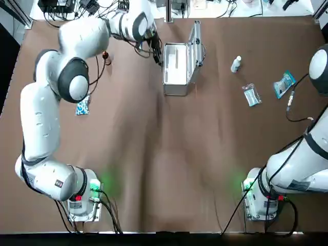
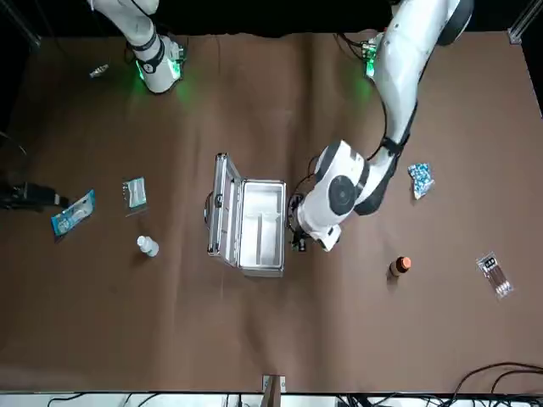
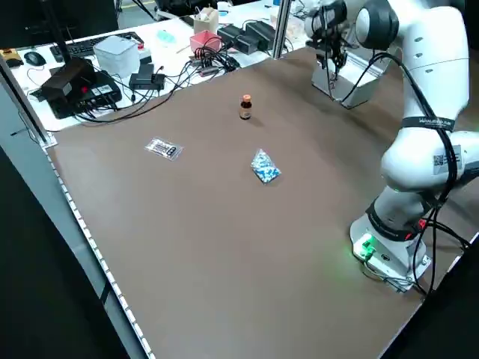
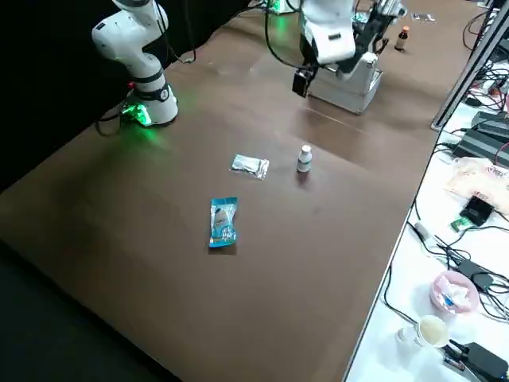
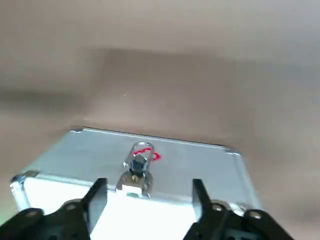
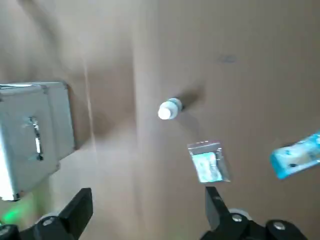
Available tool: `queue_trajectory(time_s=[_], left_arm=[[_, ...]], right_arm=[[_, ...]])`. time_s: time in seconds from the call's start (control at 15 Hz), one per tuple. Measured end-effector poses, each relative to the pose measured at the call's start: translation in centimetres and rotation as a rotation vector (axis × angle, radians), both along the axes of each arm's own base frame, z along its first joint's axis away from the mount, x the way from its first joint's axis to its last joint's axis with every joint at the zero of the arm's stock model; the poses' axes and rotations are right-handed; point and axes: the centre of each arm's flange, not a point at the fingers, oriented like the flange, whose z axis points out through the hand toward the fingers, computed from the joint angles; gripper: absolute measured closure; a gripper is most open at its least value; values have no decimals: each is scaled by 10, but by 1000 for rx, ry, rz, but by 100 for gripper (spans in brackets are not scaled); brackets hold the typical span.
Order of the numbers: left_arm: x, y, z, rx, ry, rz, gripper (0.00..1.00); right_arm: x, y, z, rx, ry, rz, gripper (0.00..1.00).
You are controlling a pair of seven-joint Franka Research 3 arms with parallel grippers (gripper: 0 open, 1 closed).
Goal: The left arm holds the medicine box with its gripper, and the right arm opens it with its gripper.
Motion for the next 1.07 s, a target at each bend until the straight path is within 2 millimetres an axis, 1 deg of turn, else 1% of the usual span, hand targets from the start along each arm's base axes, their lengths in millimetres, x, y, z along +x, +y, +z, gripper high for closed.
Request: queue_trajectory(time_s=[0.13, 0.2, 0.33, 0.53, 0.67, 0.87, 0.93, 1.0, 1.07], left_arm=[[10, 26, 31, 30, -18, -17, 5], [13, 39, 45, 48, -29, -61, 0], [12, 59, 67, 76, -36, -193, 0], [7, 80, 92, 112, -48, -395, 0], [6, 96, 107, 120, -53, -494, 0], [11, 131, 125, 153, -56, -595, 0], [12, 143, 130, 157, -54, -635, 0], [10, 161, 138, 162, -28, -714, 0], [7, 168, 142, 161, -8, -759, 0]], right_arm=[[-7, 2, 17, -55, -22, 10, 1], [-9, 5, 24, -64, -31, 14, 1], [-14, 7, 33, -78, -41, 17, 1], [-26, 3, 41, -125, -54, 12, 1], [-37, 5, 46, -135, -103, 3, 1], [-59, 19, 51, -144, -140, -9, 1], [-65, 24, 52, -157, -140, -9, 1], [-69, 33, 53, -180, -138, -11, 1], [-69, 36, 52, -185, -135, -18, 1]])
